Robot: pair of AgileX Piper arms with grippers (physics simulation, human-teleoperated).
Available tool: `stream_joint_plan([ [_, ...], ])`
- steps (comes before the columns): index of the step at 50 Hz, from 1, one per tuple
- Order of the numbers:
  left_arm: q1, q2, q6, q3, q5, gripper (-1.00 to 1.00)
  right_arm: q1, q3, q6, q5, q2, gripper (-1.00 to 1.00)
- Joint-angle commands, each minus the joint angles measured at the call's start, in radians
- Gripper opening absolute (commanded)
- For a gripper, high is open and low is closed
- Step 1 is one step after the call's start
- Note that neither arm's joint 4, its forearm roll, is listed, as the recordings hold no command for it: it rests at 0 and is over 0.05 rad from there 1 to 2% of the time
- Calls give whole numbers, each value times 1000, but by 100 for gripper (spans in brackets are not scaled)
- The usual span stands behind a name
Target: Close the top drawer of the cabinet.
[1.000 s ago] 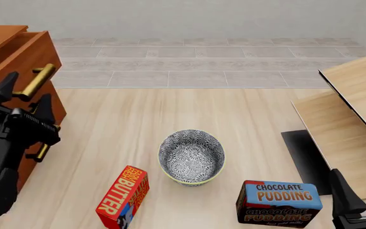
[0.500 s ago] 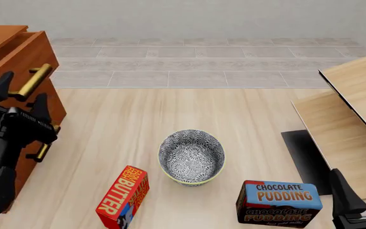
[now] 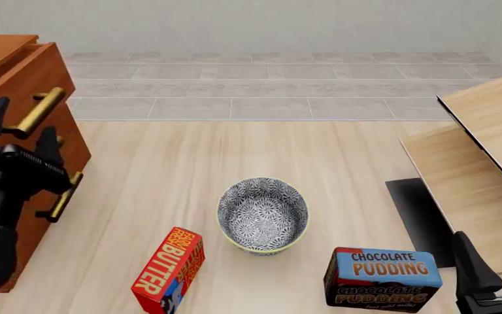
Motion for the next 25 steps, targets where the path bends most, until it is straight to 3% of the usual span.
stream_joint_plan([
  [1, 35, 7, -7, -8, -1, 100, 1, 0, -4, 0, -1, 100],
  [25, 62, 3, -13, 1, -1, 100, 2, 0, -11, -1, -2, 100],
])
